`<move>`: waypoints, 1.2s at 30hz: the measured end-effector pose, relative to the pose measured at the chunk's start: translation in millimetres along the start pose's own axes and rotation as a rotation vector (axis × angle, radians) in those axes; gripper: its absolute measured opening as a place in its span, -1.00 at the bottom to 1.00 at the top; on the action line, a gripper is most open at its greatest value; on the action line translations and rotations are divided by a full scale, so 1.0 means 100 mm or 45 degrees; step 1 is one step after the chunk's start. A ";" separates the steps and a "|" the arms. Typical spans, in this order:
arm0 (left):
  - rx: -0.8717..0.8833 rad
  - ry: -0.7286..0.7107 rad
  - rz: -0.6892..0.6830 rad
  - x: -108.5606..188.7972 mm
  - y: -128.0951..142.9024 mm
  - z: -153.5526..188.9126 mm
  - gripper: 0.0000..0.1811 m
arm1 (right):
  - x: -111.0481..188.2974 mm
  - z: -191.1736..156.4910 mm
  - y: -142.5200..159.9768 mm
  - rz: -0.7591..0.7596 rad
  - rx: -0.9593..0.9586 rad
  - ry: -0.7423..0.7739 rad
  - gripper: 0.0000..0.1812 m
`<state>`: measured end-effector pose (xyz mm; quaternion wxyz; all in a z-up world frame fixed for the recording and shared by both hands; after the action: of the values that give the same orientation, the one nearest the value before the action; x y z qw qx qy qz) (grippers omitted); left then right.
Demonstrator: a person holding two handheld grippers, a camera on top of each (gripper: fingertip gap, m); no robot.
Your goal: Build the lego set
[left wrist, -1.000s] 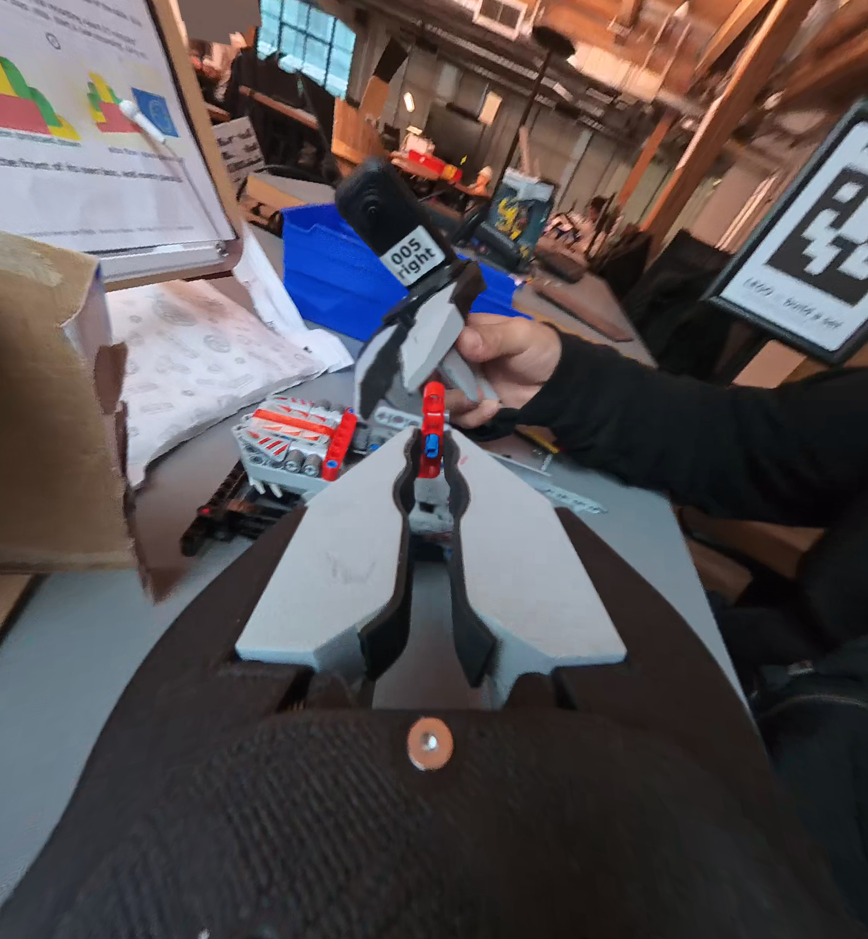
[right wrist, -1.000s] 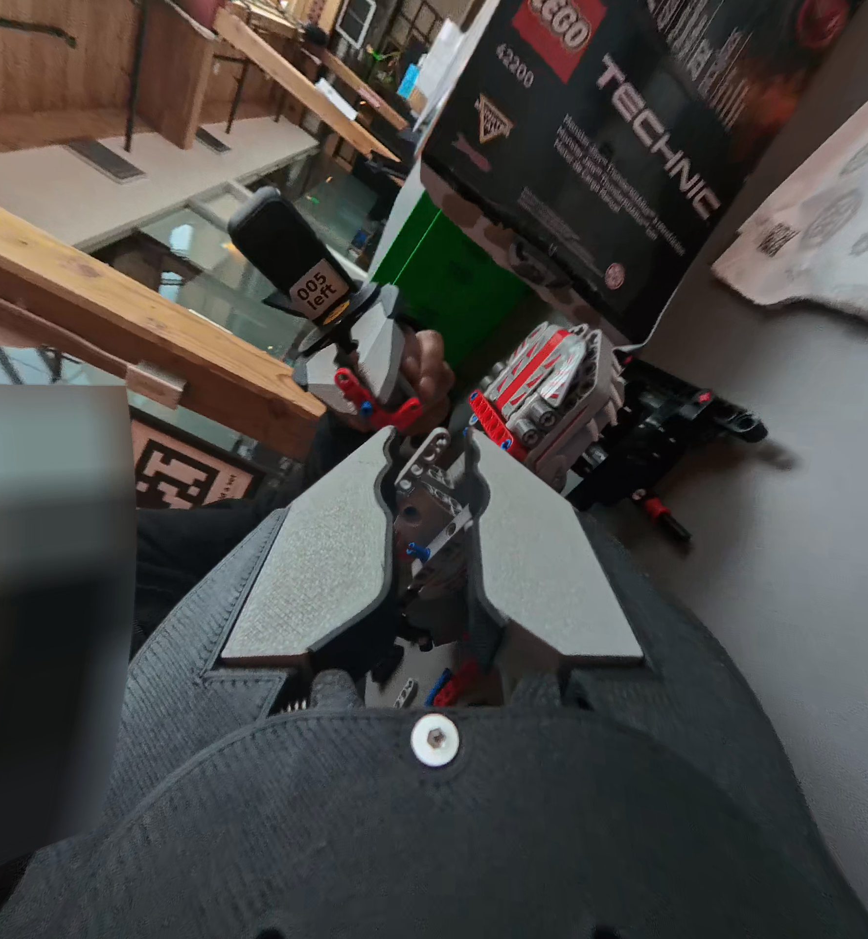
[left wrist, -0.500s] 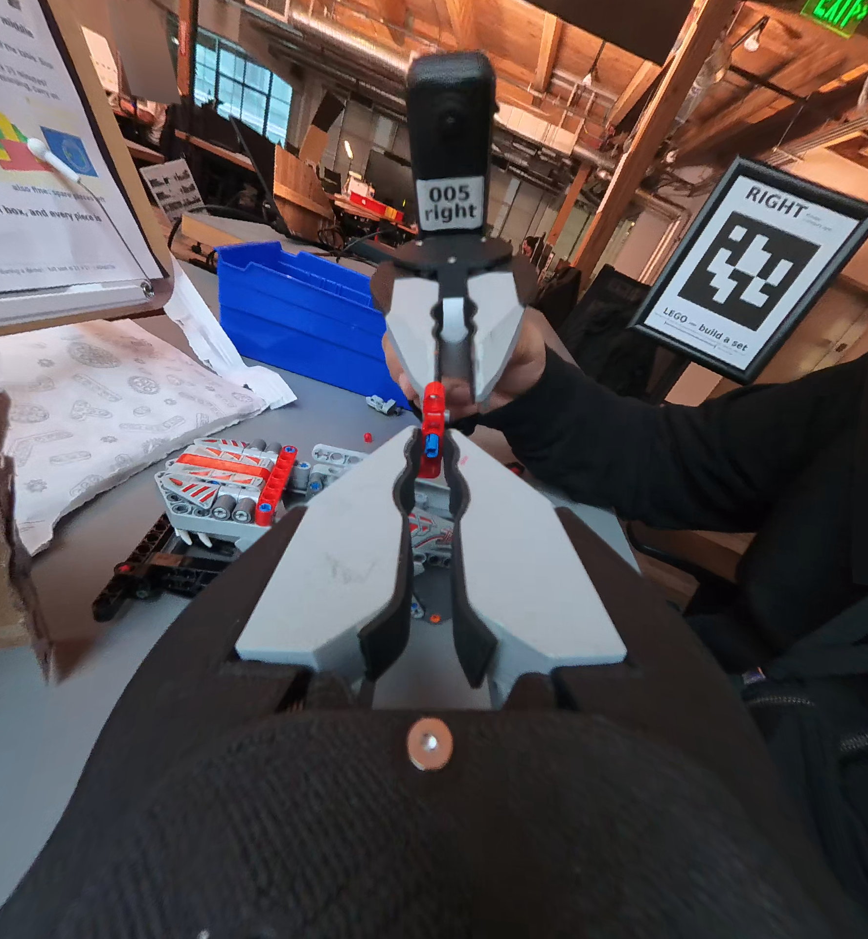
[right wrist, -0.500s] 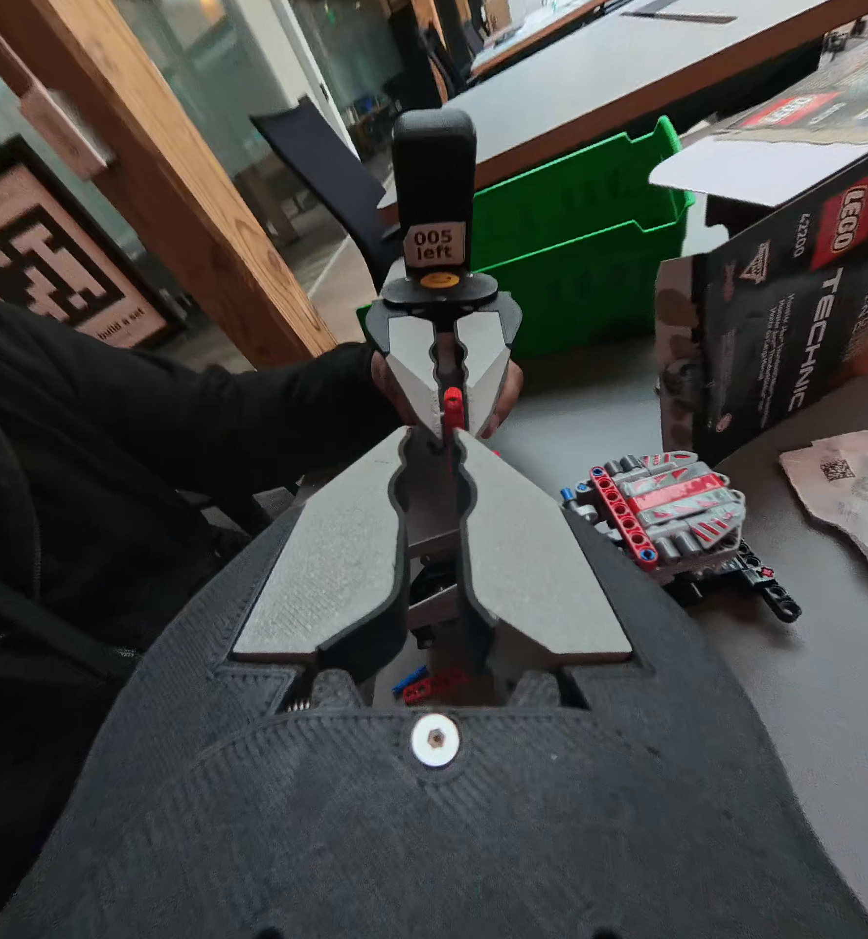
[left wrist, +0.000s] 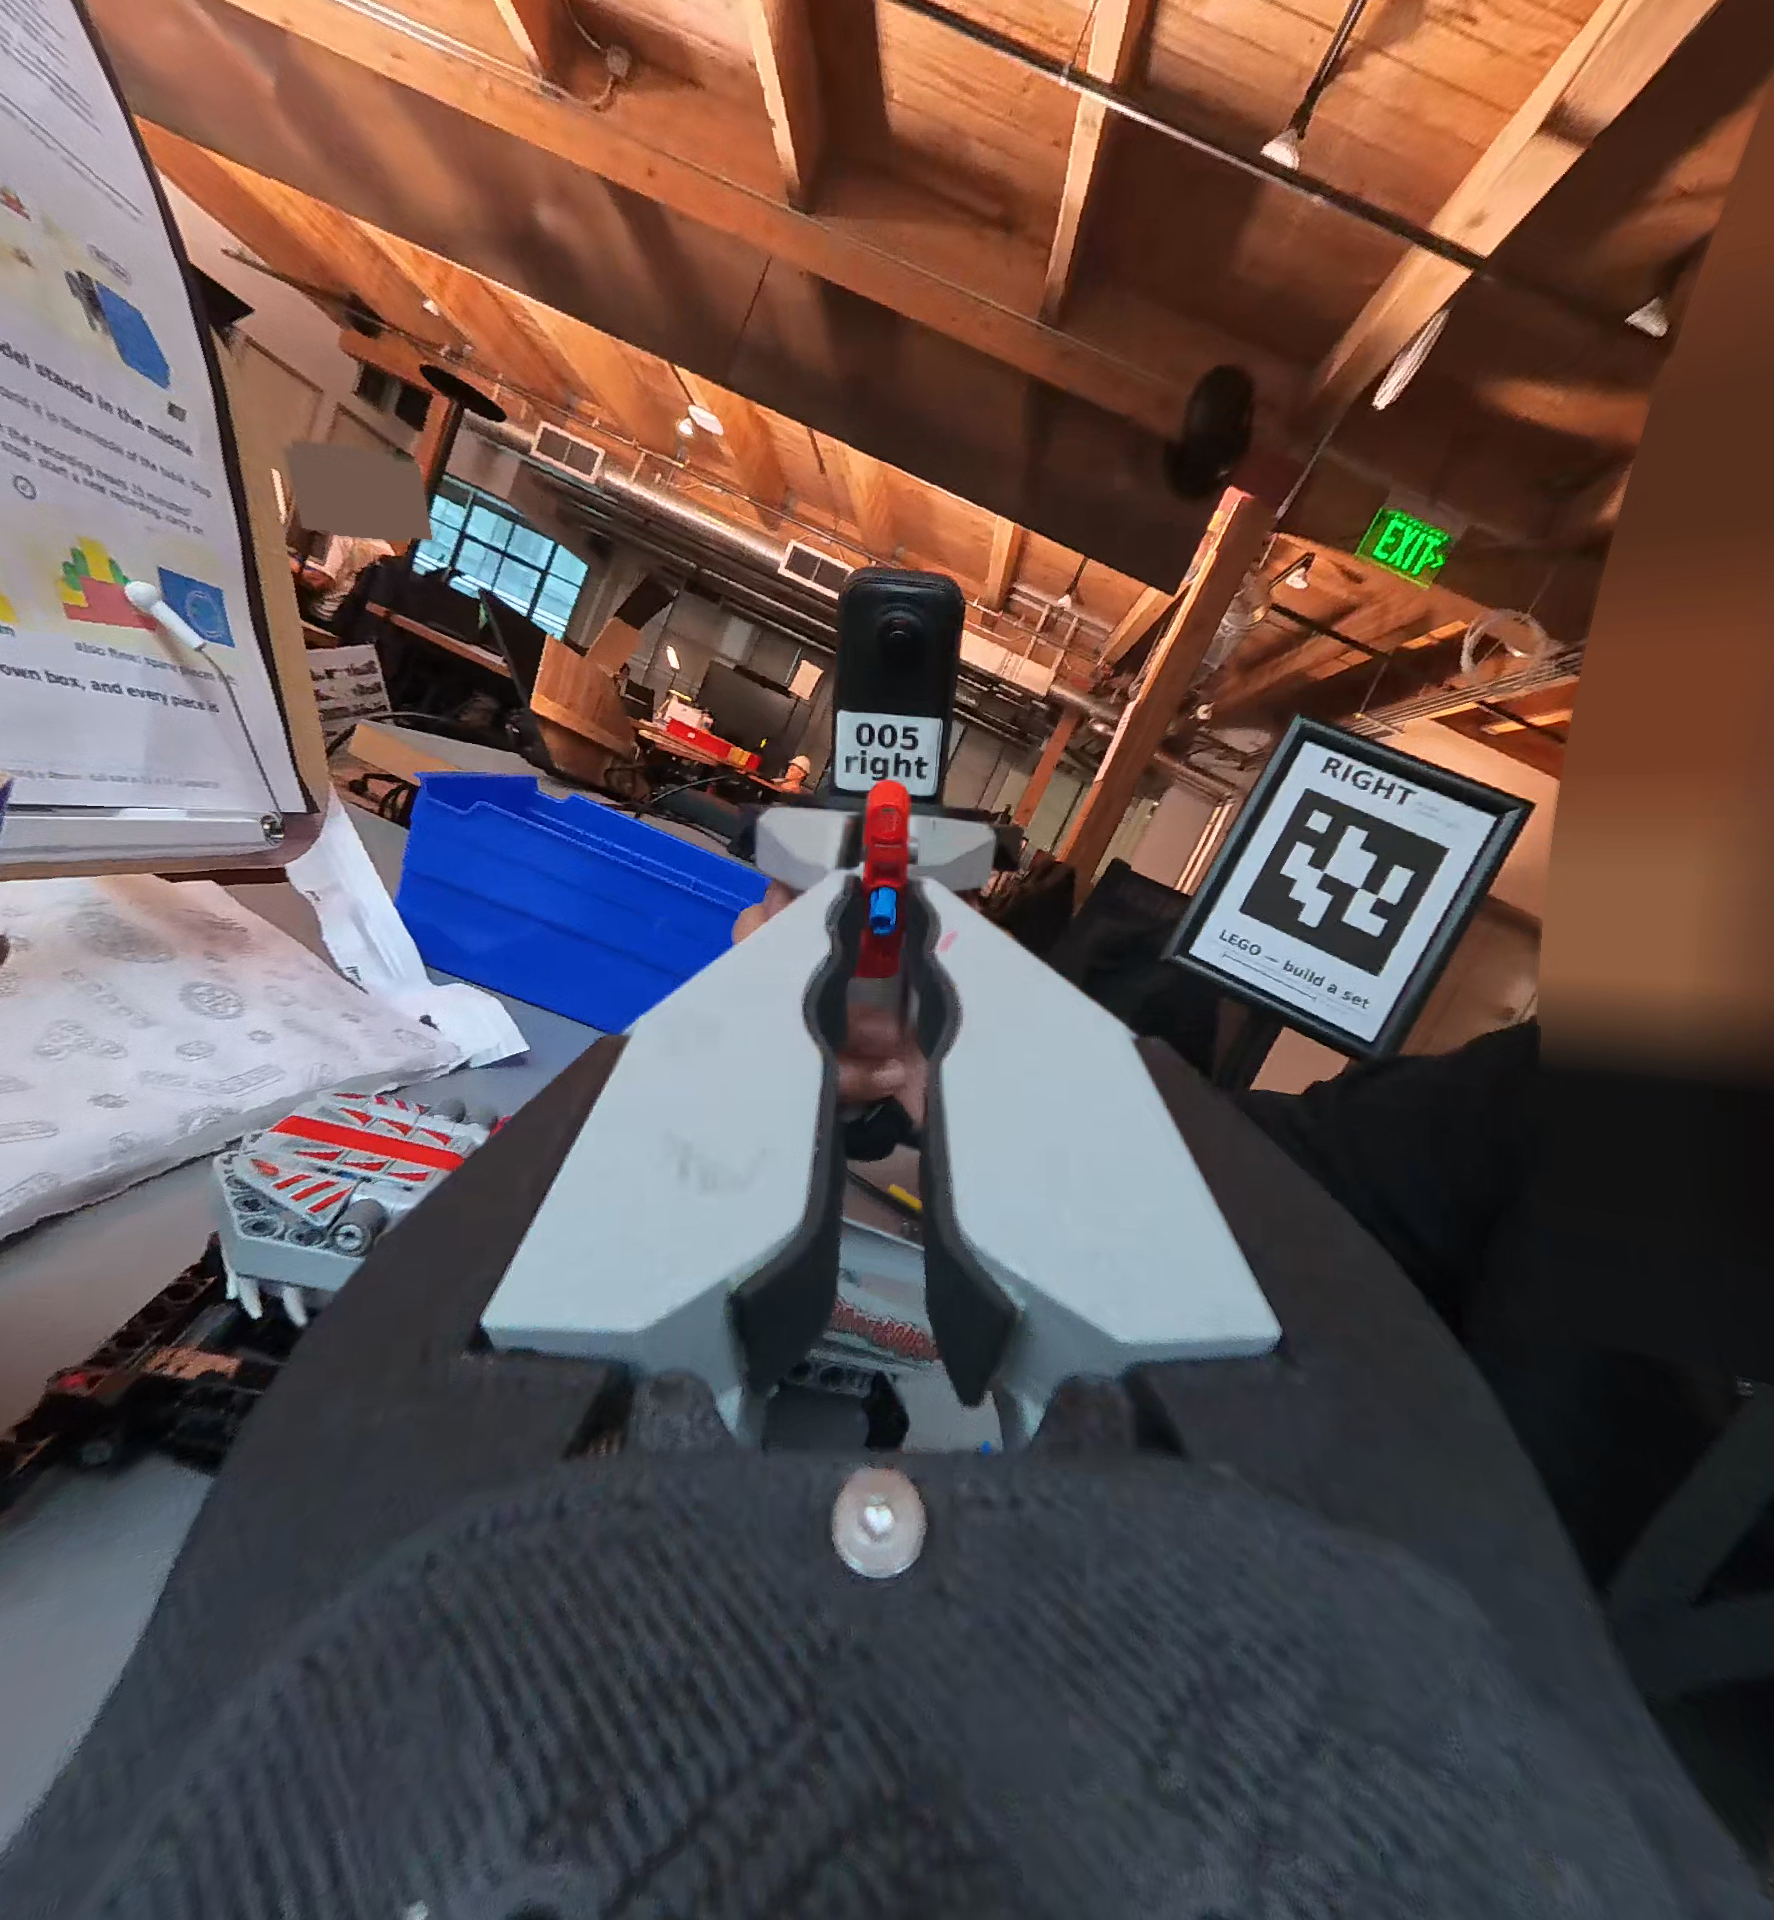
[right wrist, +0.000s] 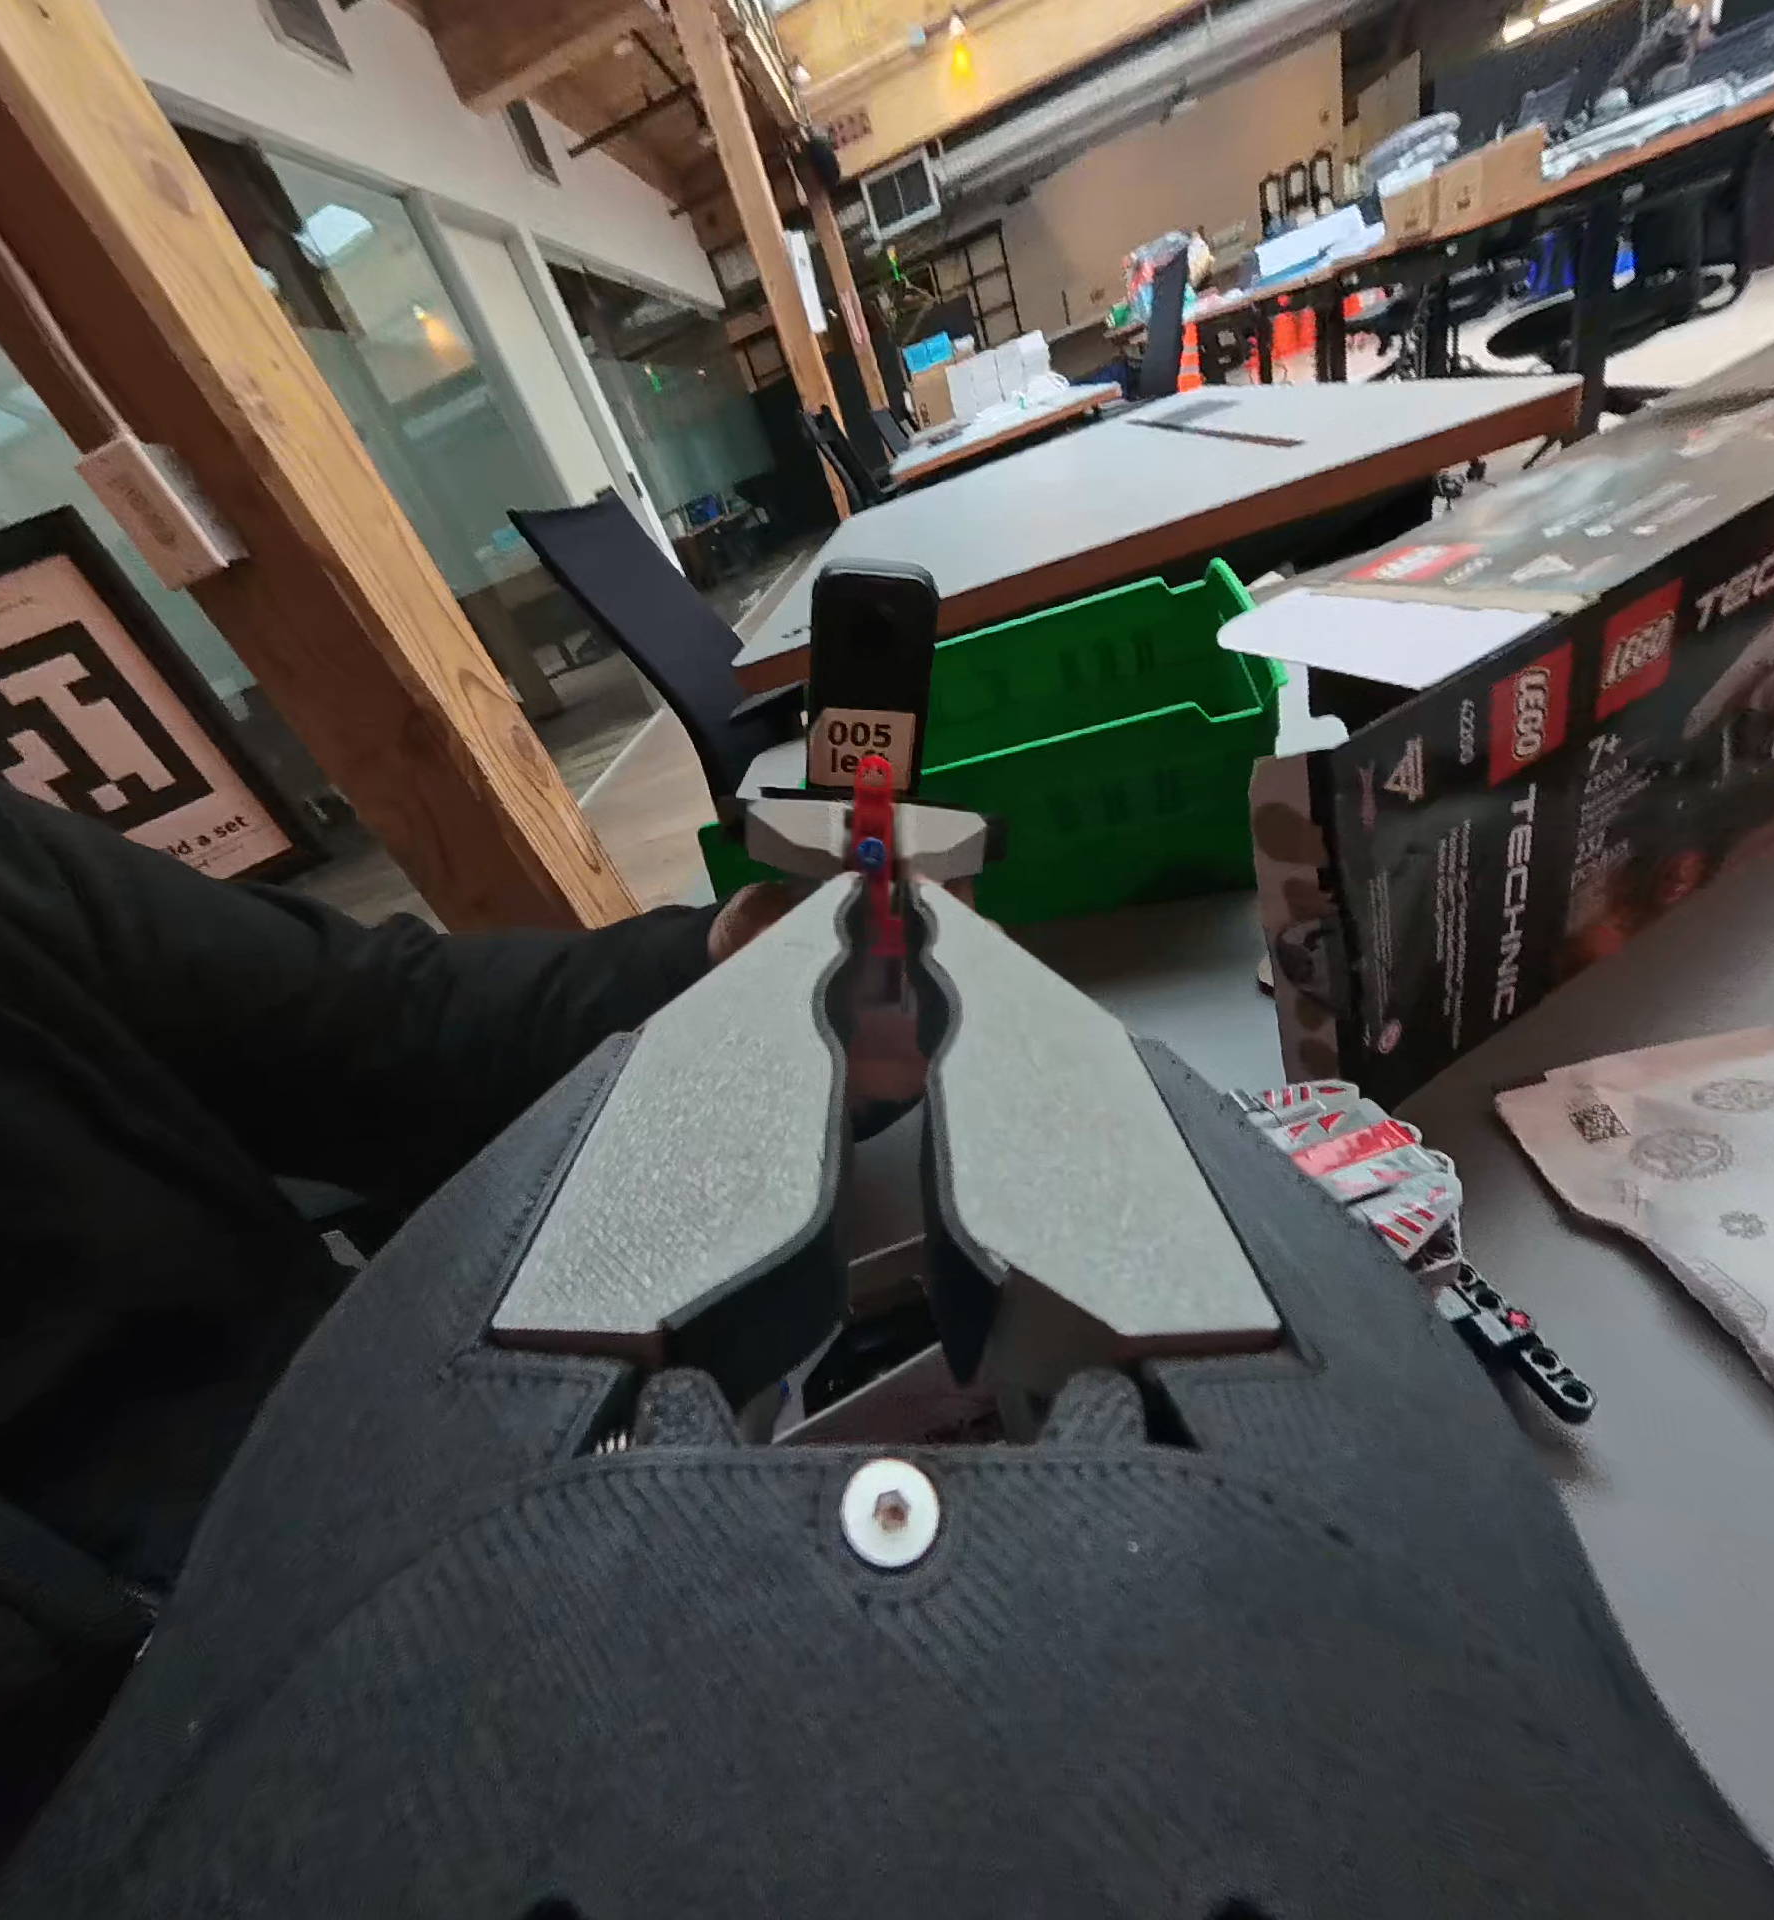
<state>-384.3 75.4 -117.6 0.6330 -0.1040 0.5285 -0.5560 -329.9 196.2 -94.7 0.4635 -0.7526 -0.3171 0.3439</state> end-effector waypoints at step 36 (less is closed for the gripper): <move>-0.304 0.013 -0.524 0.01 0.31 0.06 -0.91 | 0.11 -0.09 0.13 -0.601 0.135 -0.026 -0.99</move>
<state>-360.8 83.0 -138.1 0.4868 -0.2807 0.5614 -0.6075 -314.6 196.4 -105.9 0.5668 -0.6286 -0.4703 0.2497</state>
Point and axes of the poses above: each gripper's, where its closed fingertips meet, x back along the fingers, y out of its underside, z = x × y across the jaws, the point moved 7 cm from there along x, back along the fingers, and after that the axes turned 14 degrees about z, right-handed, at the moved point
